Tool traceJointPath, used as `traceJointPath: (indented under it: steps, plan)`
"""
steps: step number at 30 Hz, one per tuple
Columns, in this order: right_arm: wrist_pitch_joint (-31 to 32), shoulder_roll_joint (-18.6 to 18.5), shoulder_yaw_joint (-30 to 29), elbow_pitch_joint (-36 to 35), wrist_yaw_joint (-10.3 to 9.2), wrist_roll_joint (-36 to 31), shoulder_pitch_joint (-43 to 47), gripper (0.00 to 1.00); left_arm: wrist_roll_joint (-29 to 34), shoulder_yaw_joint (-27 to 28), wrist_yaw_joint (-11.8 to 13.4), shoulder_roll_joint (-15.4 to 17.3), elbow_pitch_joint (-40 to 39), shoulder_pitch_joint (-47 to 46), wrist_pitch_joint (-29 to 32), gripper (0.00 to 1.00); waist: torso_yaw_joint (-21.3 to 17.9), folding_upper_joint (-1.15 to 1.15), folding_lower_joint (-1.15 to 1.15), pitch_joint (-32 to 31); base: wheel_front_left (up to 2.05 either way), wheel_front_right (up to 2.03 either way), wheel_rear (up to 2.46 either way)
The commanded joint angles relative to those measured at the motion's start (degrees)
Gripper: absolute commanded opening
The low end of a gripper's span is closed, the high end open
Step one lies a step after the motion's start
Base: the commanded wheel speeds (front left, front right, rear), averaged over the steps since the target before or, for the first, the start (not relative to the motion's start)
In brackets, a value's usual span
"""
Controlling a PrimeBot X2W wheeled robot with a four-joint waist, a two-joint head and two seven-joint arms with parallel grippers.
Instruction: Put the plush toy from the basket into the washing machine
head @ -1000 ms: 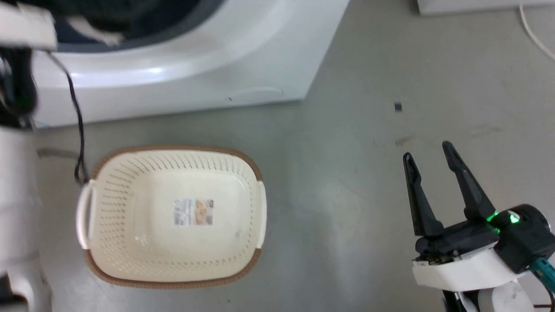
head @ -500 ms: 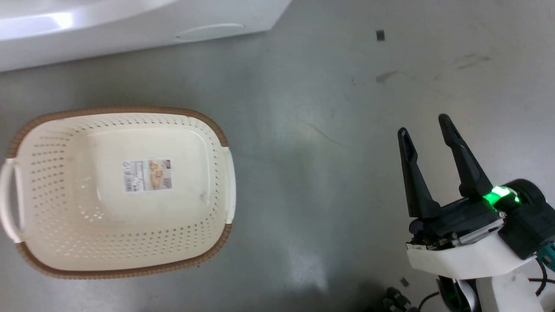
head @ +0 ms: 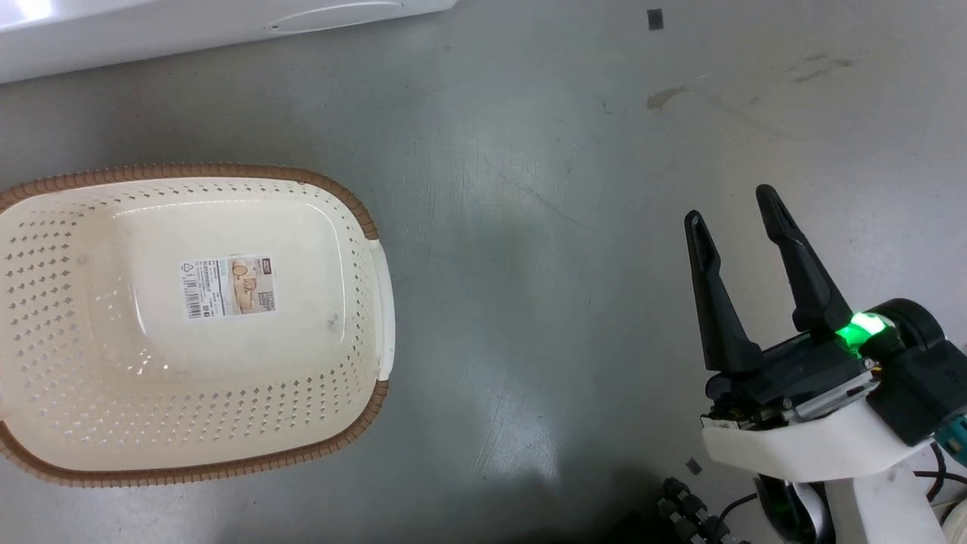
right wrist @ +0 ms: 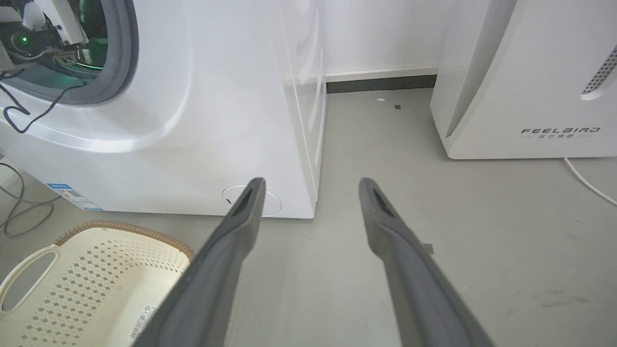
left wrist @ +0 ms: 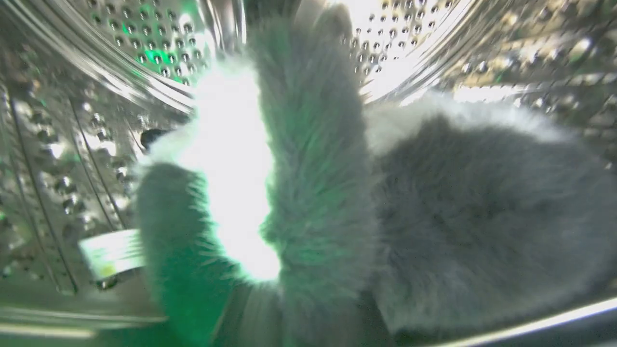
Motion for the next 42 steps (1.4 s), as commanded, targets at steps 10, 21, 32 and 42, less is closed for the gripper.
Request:
traceJointPath:
  steps: [10,21,32,42]
  plan:
    - [-0.26,-0.01,-0.85,0.08,-0.05,-0.51,-1.26,1.00,-3.07,-4.13,-0.68,-0.19,2.72,1.89,-0.94,1.00,1.41,0.00,-0.01,-2.13,0.00,0.00,0.00]
    - [-0.26,-0.01,-2.53,2.82,-0.05,-3.18,0.06,1.00,-10.31,-9.17,-0.69,-2.58,3.40,12.61,-7.28,1.00,4.98,0.00,-0.01,-14.36,0.00,0.00,0.00]
    - [-0.26,-0.01,-4.47,5.93,-0.05,-5.34,5.26,1.00,-14.21,-12.01,-0.70,-4.22,-6.34,28.93,-10.88,1.00,10.12,0.00,-0.01,-29.42,0.00,0.00,0.00]
    - [-0.26,-0.01,-5.36,7.40,-0.05,-5.96,10.56,1.00,-11.44,-3.56,3.99,-5.16,-28.66,53.62,-10.92,1.00,13.20,0.00,-0.01,-38.90,0.00,0.00,0.00]
